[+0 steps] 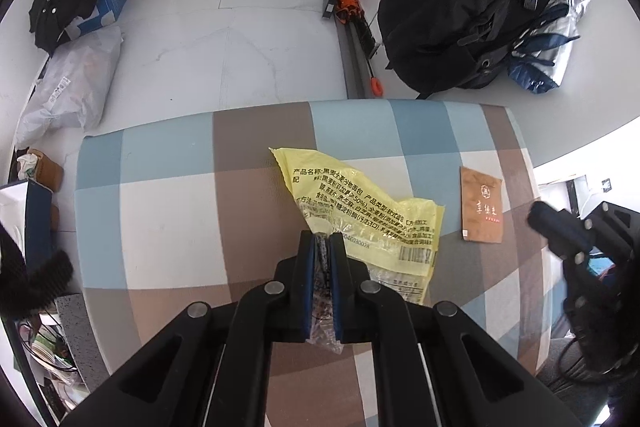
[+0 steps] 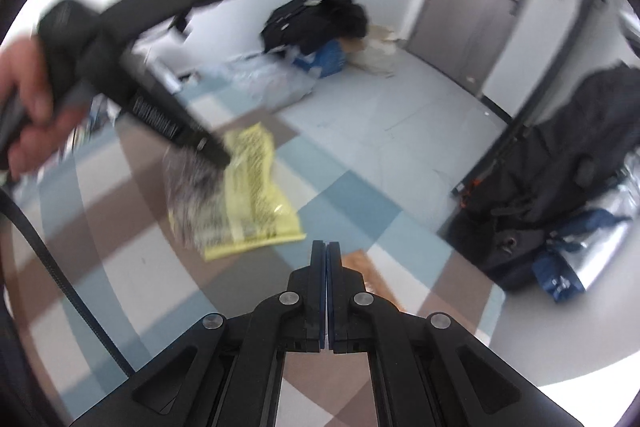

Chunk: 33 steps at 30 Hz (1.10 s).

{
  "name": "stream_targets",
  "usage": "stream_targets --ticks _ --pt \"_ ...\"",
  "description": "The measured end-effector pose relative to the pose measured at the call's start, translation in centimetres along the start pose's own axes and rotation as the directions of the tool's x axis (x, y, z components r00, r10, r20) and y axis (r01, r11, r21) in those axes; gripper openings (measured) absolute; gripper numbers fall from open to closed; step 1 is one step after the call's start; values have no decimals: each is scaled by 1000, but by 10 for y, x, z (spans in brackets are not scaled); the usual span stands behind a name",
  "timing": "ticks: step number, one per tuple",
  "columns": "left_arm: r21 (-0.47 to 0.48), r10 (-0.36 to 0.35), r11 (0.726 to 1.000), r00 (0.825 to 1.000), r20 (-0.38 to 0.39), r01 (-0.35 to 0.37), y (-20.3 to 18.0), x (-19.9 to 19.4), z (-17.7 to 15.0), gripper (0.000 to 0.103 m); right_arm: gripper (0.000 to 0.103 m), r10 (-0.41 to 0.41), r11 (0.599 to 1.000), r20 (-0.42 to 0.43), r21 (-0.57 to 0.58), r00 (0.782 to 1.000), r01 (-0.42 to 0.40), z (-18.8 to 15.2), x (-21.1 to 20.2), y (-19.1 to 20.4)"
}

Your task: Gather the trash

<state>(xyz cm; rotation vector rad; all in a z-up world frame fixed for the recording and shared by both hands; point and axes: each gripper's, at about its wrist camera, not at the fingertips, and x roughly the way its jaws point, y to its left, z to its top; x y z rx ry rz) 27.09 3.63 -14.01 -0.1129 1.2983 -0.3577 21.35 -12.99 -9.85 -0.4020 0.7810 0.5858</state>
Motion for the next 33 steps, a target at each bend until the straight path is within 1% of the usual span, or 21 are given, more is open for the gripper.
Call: stream_targets --ticks 2,4,5,6,7,10,11,13,14,15,17,18,22,24,28,30,33 --pt "-14 -24 1000 1000 5 24 2 -4 -3 3 1 15 997 -6 75 1000 -14 -2 -3 -12" --pt "-19 -36 999 999 9 36 3 -6 -6 3 7 62 988 -40 146 997 -56 -9 5 -24" --pt "-20 -36 999 999 11 36 3 -7 -7 3 19 59 987 -67 153 996 -49 -13 11 -26" --pt "-23 -38 999 999 13 39 2 -7 -9 3 25 56 988 -88 150 995 -43 -16 17 -27" --pt "-24 -45 999 999 11 46 3 -8 -11 3 32 60 989 -100 141 993 -46 -19 22 -28" --pt "-24 -51 998 999 18 51 2 -12 -11 3 35 63 996 -138 72 988 -53 -23 32 -15" --pt "-25 -48 998 999 22 49 3 -14 -11 3 41 54 998 -146 49 988 -48 -23 34 -10" --pt "-40 -61 997 998 26 62 6 -16 -9 3 47 45 999 -147 3 988 -45 -22 37 -2" --pt "-49 -69 996 997 29 71 8 -18 -8 3 52 22 999 -145 -27 989 -27 -21 39 2" --pt "-56 -71 996 997 33 73 10 -19 -7 3 53 -18 998 -146 -70 989 8 -22 44 6" --pt "-60 -68 996 997 39 70 11 -20 -6 3 54 -110 982 -155 -168 982 83 -23 52 16" --pt "-61 -68 996 997 39 70 12 -20 -6 3 54 -140 971 -134 -211 981 110 -24 53 22" --pt "-71 -66 995 997 30 68 14 -17 -6 3 54 -213 932 -83 -316 974 177 -26 57 36" --pt "-80 -68 994 997 23 70 16 -15 -6 3 54 -209 936 -77 -306 975 177 -26 60 35" --pt "-81 -69 994 997 23 71 17 -15 -7 3 53 -159 969 -112 -207 981 134 -16 58 15" --pt "-81 -69 994 997 24 71 18 -16 -7 3 53 -150 975 -123 -181 981 126 -14 60 12" --pt "-90 -71 993 997 22 73 20 -15 -7 3 51 -113 987 -139 -127 984 96 -12 59 9"
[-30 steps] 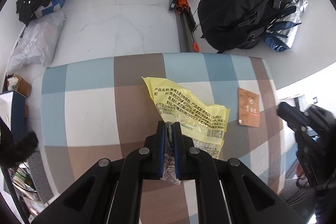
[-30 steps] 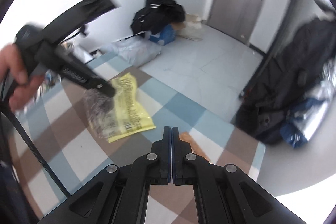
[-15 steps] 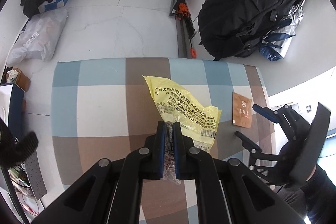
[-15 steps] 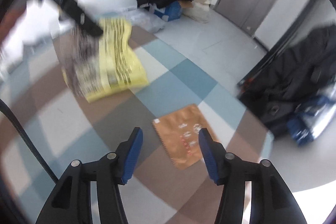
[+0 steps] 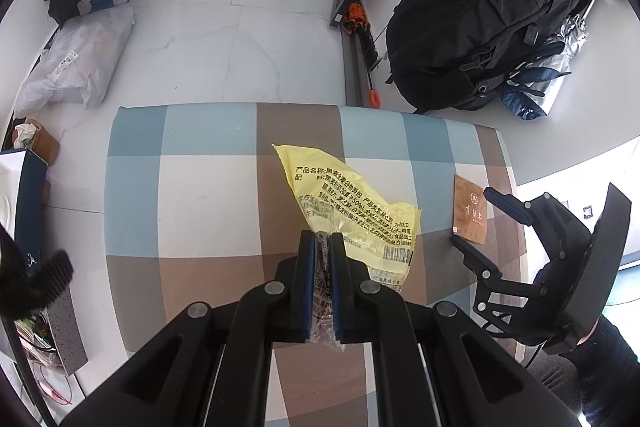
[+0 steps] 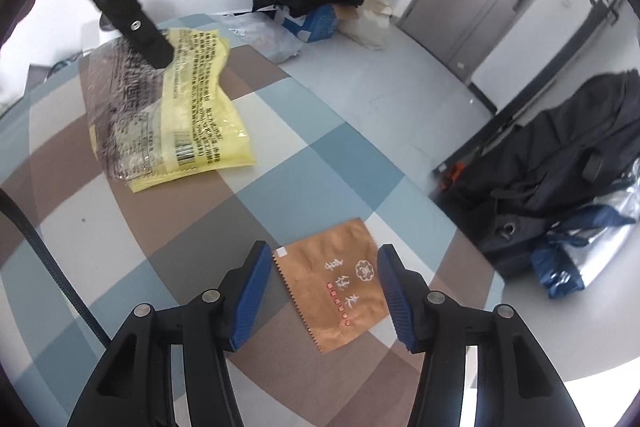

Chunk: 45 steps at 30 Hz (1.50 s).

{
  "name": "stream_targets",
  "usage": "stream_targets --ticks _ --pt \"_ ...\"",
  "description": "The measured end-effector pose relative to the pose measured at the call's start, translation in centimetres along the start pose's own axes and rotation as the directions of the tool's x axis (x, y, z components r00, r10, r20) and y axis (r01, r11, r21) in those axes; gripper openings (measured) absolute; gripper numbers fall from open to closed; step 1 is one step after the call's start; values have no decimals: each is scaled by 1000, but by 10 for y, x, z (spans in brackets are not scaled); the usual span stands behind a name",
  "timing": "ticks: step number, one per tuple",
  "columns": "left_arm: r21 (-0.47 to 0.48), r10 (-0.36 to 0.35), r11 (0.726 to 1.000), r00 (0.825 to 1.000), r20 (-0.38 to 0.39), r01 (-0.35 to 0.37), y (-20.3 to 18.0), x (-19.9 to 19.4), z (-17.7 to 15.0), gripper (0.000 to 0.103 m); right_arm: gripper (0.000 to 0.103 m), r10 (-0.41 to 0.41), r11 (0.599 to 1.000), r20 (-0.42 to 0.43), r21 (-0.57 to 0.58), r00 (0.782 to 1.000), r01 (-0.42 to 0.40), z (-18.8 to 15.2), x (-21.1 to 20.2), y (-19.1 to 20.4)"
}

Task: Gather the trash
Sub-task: 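Grasp the small brown packet with the right tool while the left tool holds the bag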

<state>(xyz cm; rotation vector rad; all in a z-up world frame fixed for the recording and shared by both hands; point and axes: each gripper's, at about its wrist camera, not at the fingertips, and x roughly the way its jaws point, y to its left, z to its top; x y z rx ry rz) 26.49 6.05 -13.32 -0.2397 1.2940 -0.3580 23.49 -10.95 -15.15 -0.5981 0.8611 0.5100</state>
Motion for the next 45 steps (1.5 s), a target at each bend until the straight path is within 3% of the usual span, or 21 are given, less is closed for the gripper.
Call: stream_targets --ticks 3,5,10,12,13,14,16,20,23,26,30,33,39,40,45 --pt "-8 -1 1000 1000 -2 1 1 1 0 3 40 46 998 -7 44 999 -45 1 1 -7" --pt "-10 -3 1000 1000 -4 3 2 1 1 3 2 43 998 -22 47 999 -42 1 4 -8" --pt "-11 -6 1000 1000 -7 6 3 1 2 3 2 135 984 0 116 991 -134 0 0 -18" --pt "-13 -8 1000 1000 -9 8 5 1 2 3 6 162 973 36 163 986 -166 0 -6 -30" --pt "-14 -9 1000 1000 -12 9 5 1 2 3 18 177 964 55 191 983 -184 -1 -9 -39" --pt "-17 -9 1000 1000 -13 8 5 2 2 3 44 178 959 65 210 982 -188 -2 -11 -47" --pt "-22 -13 1000 1000 -17 12 6 3 2 3 72 163 949 85 259 983 -180 -7 -15 -66" --pt "-22 -12 1000 1000 -21 12 7 3 2 3 75 214 926 40 311 976 -215 -19 -4 -85" --pt "-24 -17 1000 1000 -22 16 7 4 2 3 77 269 926 -13 277 963 -255 -24 11 -82" --pt "-23 -17 1000 1000 -23 16 7 5 3 3 81 222 964 -22 157 975 -216 -22 13 -68" --pt "-24 -11 1000 1000 -29 11 7 7 3 3 82 232 958 -34 182 972 -222 -18 19 -73" --pt "-27 -6 1000 999 -40 5 9 11 3 3 76 234 957 -36 186 972 -224 -16 19 -71" --pt "-32 -8 999 999 -47 6 10 13 5 3 42 240 960 -34 156 970 -233 -11 16 -61" --pt "-31 -7 1000 999 -46 6 9 13 5 3 29 253 958 -27 147 967 -246 -11 14 -58" --pt "-32 -7 999 999 -46 6 9 13 4 3 11 216 969 -34 128 976 -210 -7 14 -50"
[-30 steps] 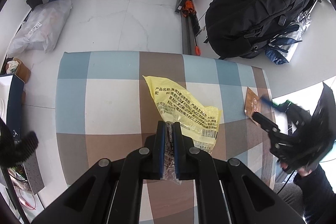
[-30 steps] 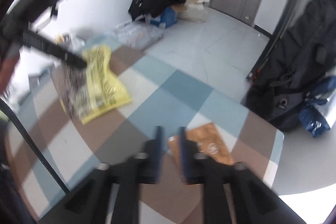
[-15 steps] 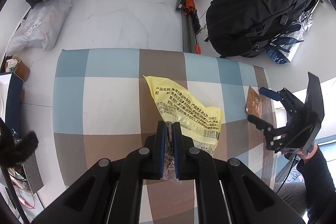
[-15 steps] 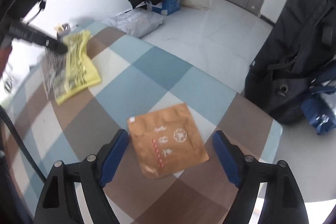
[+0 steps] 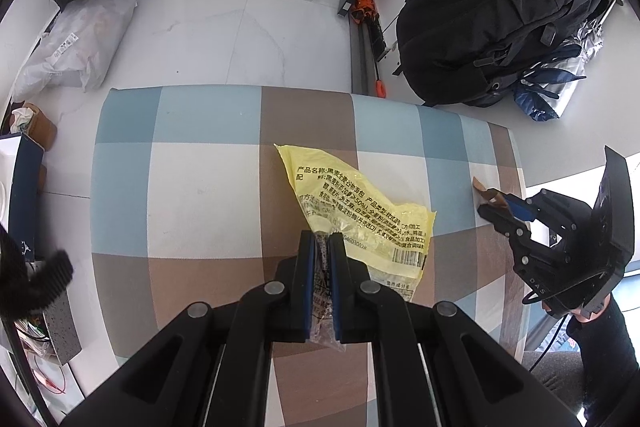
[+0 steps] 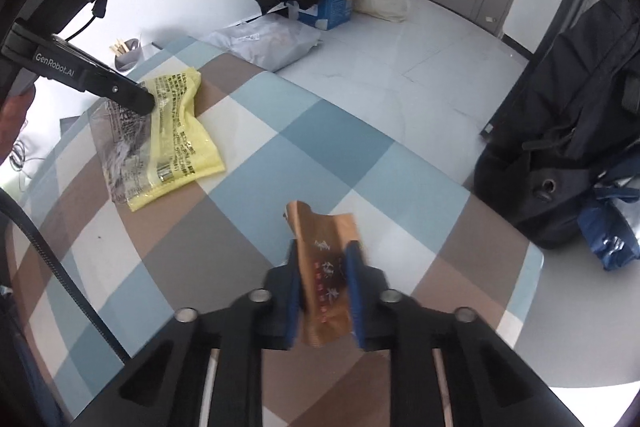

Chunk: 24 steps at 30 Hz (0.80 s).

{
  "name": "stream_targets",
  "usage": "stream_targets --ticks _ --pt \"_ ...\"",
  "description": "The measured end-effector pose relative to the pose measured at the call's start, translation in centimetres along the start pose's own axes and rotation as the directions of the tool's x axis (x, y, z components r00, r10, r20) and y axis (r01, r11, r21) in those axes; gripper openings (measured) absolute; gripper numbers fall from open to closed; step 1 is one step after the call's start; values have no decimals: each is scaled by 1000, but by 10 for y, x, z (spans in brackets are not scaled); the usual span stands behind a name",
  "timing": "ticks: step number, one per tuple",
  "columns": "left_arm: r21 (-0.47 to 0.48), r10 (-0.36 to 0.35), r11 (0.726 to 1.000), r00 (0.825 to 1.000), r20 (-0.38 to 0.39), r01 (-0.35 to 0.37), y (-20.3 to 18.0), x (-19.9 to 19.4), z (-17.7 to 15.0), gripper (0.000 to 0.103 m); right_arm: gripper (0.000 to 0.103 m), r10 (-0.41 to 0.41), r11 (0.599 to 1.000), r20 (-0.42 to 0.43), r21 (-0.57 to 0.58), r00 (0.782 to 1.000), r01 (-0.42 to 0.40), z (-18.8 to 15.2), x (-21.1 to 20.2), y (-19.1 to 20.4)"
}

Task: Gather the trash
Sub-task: 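Grasp the small brown packet with the right tool while the left tool holds the bag, then carry the plastic bag and brown packet in both tools over the white bin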

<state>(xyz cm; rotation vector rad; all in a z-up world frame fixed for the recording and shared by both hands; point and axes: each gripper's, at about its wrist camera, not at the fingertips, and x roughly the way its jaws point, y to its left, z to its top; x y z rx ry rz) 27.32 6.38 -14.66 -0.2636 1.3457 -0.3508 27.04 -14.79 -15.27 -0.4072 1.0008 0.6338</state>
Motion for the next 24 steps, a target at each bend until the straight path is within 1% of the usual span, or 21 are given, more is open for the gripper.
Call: stream_targets --ticks 2,4,8,11,15,17,21,24 --pt "-3 0 1000 1000 3 0 0 0 0 3 6 3 1000 0 25 1000 -3 0 -1 -3" --pt "-4 0 1000 1000 5 0 0 -1 0 3 4 4 999 9 52 1000 -4 1 -5 -7" --pt "3 0 1000 1000 15 0 -3 -4 0 3 3 29 992 32 119 999 -33 3 -18 -14" --pt "9 -5 1000 1000 24 5 -6 -8 -1 3 3 49 982 73 180 996 -61 3 -39 -18" --pt "36 2 999 998 55 -4 -17 -18 -8 3 3 50 968 135 236 990 -81 0 -77 -14" --pt "38 -7 999 998 66 5 -23 -25 -14 3 3 44 963 176 256 983 -89 -3 -101 -9" --pt "65 0 998 995 97 -6 -42 -40 -30 3 3 37 942 268 311 963 -123 -15 -157 3" --pt "73 -15 997 994 109 7 -57 -50 -39 3 3 7 930 332 345 943 -128 -30 -203 12"
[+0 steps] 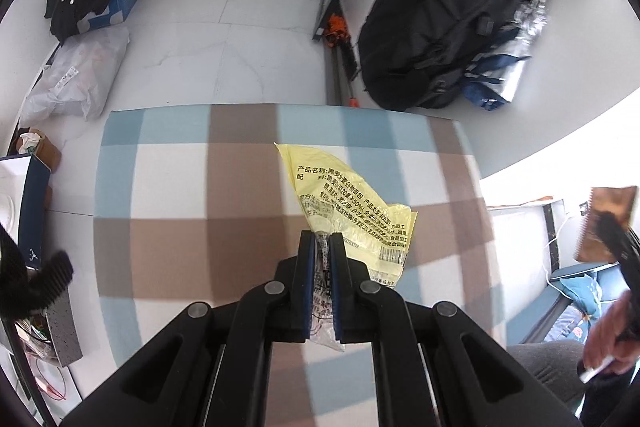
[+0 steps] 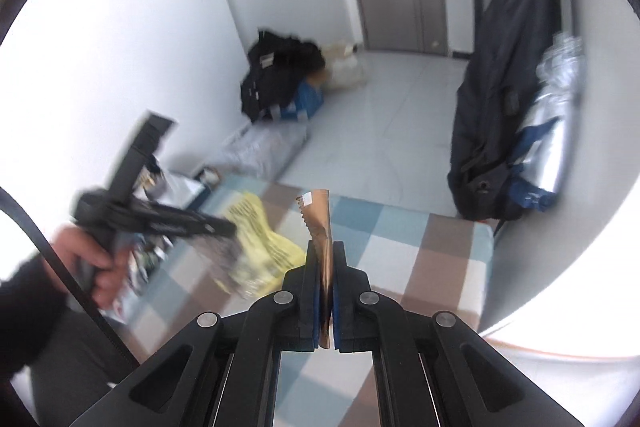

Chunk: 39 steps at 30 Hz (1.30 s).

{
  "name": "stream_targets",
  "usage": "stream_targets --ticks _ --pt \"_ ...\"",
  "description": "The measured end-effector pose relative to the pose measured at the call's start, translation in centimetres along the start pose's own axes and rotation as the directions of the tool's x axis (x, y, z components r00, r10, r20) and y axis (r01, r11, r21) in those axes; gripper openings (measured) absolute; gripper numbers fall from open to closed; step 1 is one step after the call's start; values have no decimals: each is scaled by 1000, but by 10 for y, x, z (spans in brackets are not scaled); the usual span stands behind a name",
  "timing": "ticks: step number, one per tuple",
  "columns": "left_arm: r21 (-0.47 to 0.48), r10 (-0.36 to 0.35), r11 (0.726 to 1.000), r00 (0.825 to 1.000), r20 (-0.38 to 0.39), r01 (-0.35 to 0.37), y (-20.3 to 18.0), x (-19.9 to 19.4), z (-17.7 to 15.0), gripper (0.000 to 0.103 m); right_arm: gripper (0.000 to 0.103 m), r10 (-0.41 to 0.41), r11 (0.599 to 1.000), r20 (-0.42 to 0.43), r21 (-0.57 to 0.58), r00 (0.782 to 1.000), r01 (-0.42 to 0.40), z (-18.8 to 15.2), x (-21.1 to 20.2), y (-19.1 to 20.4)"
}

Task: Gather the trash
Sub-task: 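Carry the plastic bag and brown packet in both tools over the white bin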

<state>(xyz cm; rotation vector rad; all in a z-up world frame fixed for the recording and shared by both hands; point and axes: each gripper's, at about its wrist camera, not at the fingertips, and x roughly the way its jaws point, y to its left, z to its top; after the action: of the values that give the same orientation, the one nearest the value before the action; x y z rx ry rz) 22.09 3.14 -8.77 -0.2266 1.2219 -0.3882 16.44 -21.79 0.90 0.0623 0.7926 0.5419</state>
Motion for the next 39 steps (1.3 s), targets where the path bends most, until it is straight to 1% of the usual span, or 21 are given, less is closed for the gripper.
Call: stream_targets --ticks 3,6,10,13,19,22,25,28,34,36,39 --pt "14 -23 1000 1000 14 23 -21 -12 -11 3 3 -4 1000 71 28 997 2 -7 -50 5" --pt "61 -39 997 999 28 37 -52 -24 -23 3 3 -32 998 127 53 991 26 -15 -97 4" --pt "128 -76 989 996 50 69 -97 -40 -37 3 3 -91 993 191 95 977 74 -32 -155 -8" --pt "180 -105 979 993 56 94 -131 -44 -46 3 3 -142 983 215 142 966 113 -49 -188 -24" --pt "260 -154 955 988 25 142 -193 -30 -57 3 3 -243 951 204 246 948 190 -91 -230 -68" --pt "293 -158 944 987 1 151 -219 -14 -62 3 3 -299 921 181 314 937 233 -114 -239 -95" --pt "333 -160 929 987 -32 162 -244 5 -69 3 3 -320 885 147 398 936 240 -141 -241 -124" --pt "362 -153 917 986 -68 167 -267 25 -76 3 3 -343 850 98 455 934 265 -166 -232 -151" --pt "406 -129 896 980 -152 181 -304 74 -88 3 3 -338 785 -7 550 941 286 -214 -198 -198" --pt "422 -106 889 978 -181 175 -315 93 -92 3 3 -323 758 -44 587 945 286 -232 -182 -216" --pt "441 -68 881 969 -238 170 -327 124 -97 3 3 -299 717 -101 632 949 293 -259 -157 -236"
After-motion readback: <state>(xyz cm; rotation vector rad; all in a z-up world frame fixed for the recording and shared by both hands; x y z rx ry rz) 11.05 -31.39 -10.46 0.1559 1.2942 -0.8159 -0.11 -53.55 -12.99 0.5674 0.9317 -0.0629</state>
